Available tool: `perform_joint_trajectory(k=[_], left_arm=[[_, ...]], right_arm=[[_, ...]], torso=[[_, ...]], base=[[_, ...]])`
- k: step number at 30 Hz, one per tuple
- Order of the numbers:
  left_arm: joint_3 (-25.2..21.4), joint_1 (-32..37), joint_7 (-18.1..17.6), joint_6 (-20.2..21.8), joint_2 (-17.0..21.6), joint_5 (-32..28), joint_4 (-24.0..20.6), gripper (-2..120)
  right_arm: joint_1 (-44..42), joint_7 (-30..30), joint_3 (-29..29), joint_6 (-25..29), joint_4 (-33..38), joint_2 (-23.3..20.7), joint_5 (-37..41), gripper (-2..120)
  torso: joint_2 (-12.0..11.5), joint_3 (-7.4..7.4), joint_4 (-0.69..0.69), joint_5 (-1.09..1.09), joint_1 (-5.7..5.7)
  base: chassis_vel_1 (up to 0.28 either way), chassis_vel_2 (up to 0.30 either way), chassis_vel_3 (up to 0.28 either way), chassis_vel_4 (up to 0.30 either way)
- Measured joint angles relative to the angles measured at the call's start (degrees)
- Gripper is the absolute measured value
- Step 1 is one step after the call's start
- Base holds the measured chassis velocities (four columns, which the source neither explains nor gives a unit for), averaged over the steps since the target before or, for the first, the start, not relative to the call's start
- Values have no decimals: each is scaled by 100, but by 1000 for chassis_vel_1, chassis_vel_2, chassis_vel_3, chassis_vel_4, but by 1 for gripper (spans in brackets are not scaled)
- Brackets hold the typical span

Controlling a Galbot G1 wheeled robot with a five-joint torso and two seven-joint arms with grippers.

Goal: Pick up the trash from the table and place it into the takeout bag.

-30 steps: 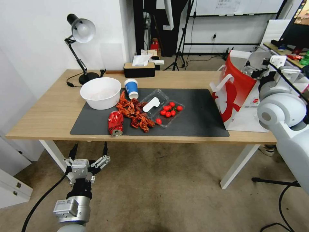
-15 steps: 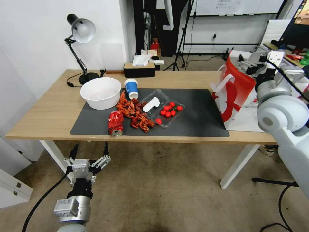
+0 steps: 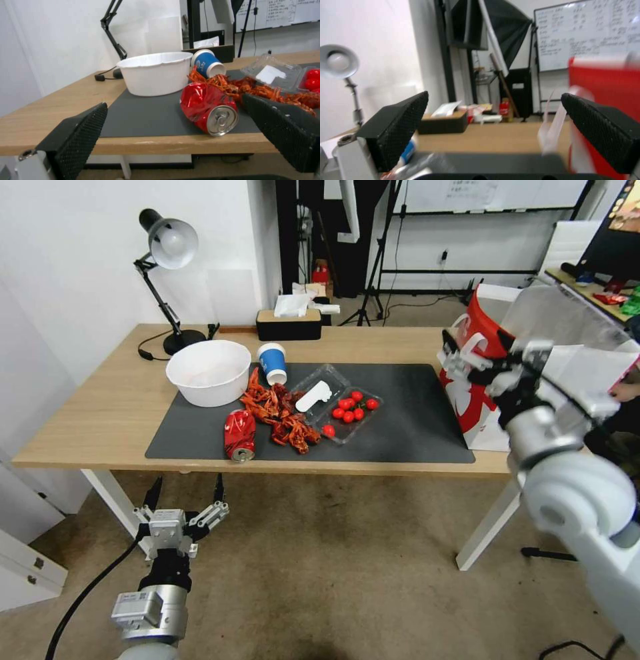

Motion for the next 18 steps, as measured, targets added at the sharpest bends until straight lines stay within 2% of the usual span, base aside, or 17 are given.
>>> perform_joint_trajectory(k=[1, 3, 7, 12, 14, 18], left_arm=[[0, 0, 0, 0, 0, 0, 0, 100], [-2, -6, -3, -5, 16, -15, 10, 100], [-16, -14, -4, -18, 32, -51, 29, 100], [-35, -20, -5, -26, 51, -96, 43, 100], [-38, -26, -5, -36, 61, -104, 57, 100], [-33, -38, -5, -46, 60, -107, 74, 100]], right_arm=[[0, 0, 0, 0, 0, 0, 0, 100], [-361, -216, -74, 460, -109, 138, -348, 100], [-783, -458, -117, 879, -238, 354, -724, 100], [-1212, -573, -139, 1040, -371, 591, -1071, 100], [-1477, -612, -147, 1388, -536, 780, -1409, 100], [-1751, -645, -166, 1471, -734, 1007, -1720, 100]], torso=[[0, 0, 0, 0, 0], [0, 0, 0, -1, -1], [0, 0, 0, 1, -1], [0, 0, 0, -1, -1], [0, 0, 0, -1, -1], [0, 0, 0, 0, -1]], base=[[0, 0, 0, 0], [0, 0, 0, 0], [0, 0, 0, 0], [0, 0, 0, 0], [0, 0, 0, 0], [0, 0, 0, 0]])
